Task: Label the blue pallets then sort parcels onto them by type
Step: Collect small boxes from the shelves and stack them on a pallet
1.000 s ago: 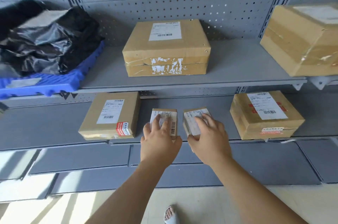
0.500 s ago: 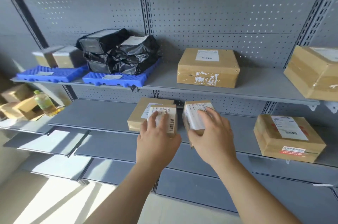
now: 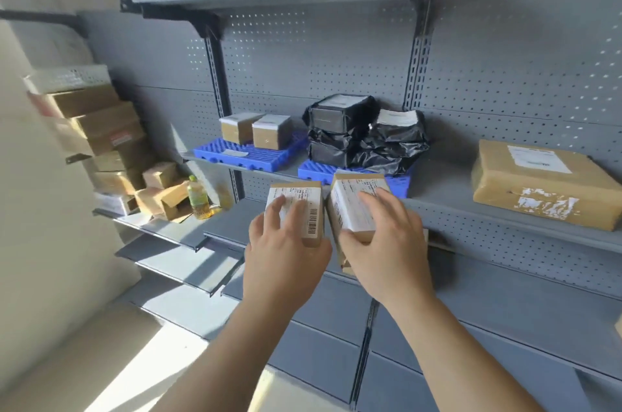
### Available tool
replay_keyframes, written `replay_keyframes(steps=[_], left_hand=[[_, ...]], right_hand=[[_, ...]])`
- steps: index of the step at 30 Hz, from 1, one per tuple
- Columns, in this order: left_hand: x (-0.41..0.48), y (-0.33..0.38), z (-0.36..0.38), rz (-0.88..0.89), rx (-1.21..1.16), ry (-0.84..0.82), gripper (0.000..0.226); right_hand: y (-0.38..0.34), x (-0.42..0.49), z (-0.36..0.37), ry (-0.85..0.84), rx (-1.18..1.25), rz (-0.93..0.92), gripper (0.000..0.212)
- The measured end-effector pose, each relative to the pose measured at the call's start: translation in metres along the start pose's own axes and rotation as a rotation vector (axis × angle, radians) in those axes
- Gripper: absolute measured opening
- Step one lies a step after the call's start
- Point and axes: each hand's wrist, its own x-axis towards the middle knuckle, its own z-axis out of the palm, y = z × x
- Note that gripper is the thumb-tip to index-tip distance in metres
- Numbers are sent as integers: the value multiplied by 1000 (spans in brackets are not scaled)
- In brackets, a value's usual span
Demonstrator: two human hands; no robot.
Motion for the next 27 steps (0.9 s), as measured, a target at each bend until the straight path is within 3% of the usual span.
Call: replay_keyframes(steps=[11,27], left_hand=[[67,-130,-73,-88,31,85,59],[265,-190,-38,-49,109,159,60]], right_hand=[[-122,44,94,-3,42,-85,62],[-140,227,199,93,163,-94,60]])
